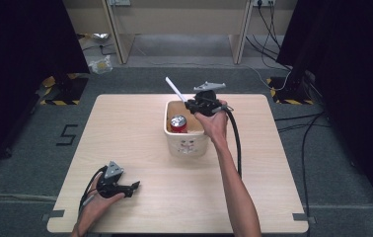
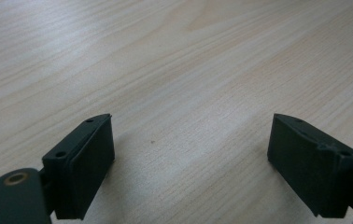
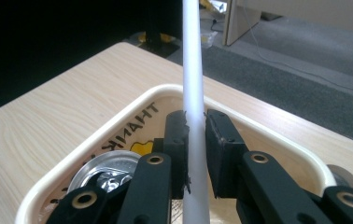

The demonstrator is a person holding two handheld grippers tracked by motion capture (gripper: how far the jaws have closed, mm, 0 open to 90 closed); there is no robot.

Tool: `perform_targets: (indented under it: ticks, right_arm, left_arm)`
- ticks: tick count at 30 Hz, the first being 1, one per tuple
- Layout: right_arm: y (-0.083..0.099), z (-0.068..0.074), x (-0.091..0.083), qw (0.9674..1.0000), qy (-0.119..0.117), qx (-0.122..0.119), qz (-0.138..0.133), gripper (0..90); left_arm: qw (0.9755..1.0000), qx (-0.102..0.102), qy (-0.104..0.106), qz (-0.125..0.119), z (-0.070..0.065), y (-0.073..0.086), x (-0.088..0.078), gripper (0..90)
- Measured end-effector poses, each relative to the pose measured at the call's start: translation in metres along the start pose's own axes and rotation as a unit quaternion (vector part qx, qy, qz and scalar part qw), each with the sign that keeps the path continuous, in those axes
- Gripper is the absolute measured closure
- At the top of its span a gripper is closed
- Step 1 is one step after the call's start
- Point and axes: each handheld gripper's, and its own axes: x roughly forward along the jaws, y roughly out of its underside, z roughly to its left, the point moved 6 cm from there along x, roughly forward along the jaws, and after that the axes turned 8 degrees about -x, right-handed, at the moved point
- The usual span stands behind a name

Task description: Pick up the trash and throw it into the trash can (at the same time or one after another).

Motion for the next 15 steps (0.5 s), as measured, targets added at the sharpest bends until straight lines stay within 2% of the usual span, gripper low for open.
perform_targets:
  ticks: [15]
  right_arm:
    - [0.007,0.001,0.012,0.9995,-0.008,-0.004,0.029,79.2]
  left_arm:
    - [1.0000,-0.001,0.000,-0.001,0.000,0.000,0.000,14.0]
